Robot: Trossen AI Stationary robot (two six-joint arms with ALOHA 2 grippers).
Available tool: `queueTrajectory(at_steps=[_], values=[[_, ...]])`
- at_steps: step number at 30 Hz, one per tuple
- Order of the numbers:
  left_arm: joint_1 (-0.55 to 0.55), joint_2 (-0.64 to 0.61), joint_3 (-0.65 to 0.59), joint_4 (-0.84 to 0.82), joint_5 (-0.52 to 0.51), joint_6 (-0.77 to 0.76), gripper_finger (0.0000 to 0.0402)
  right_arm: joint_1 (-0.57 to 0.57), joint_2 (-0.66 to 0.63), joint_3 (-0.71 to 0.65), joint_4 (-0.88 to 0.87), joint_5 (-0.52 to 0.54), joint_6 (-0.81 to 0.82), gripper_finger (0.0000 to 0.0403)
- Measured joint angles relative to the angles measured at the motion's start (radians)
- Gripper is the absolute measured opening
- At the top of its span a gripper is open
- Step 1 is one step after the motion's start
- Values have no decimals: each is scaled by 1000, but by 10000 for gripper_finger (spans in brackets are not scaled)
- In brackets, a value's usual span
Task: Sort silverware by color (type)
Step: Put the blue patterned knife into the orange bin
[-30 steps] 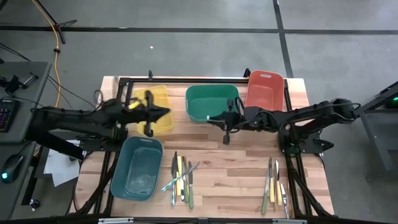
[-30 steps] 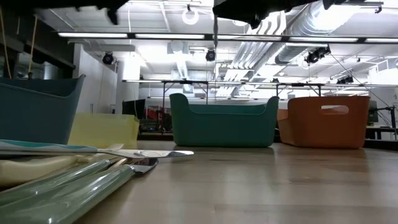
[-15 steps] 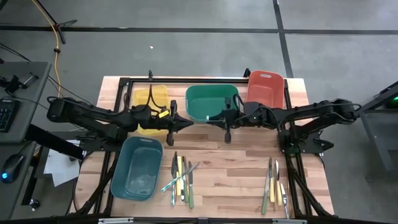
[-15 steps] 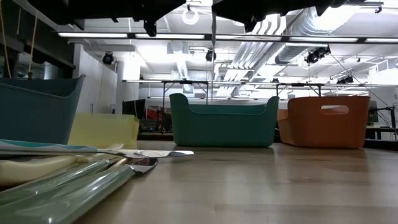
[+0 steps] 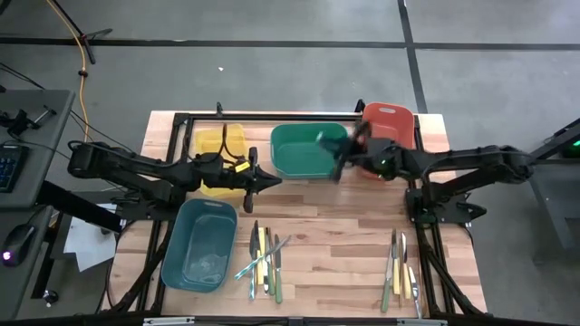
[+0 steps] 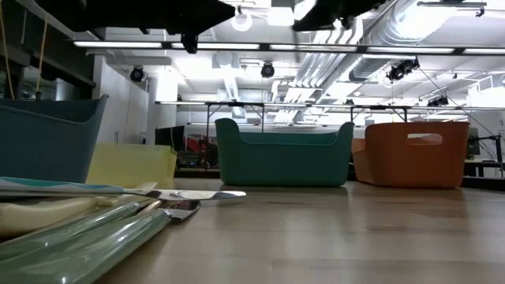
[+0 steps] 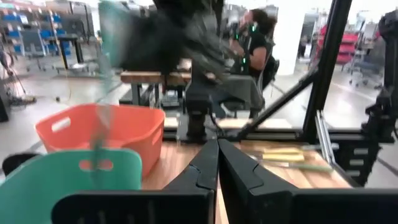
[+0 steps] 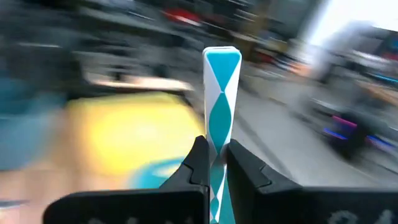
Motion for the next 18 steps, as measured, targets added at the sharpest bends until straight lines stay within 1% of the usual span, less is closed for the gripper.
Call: queueTrajectory(at_steps=[2,4,6,10,13,15,18], values=[[-2,0,0,-11,0,0,3,-33,-40,42,-132,126,-5,12],[-4,0,0,-11,0,-5,3,-81,-66,86,-261,216,34,12],[-4,0,0,-11,0,-21,3,-149,-80,129,-391,237,113,12],[-3,0,0,-7,0,-24,3,-310,-72,216,-663,233,283,12],[-3,0,0,-6,0,-24,3,-437,-52,264,-836,152,405,12],[-3,0,0,-6,0,-24,3,-521,-42,285,-912,51,477,15],[2,0,0,-3,-4,-24,3,-632,-21,289,-980,-80,515,18]])
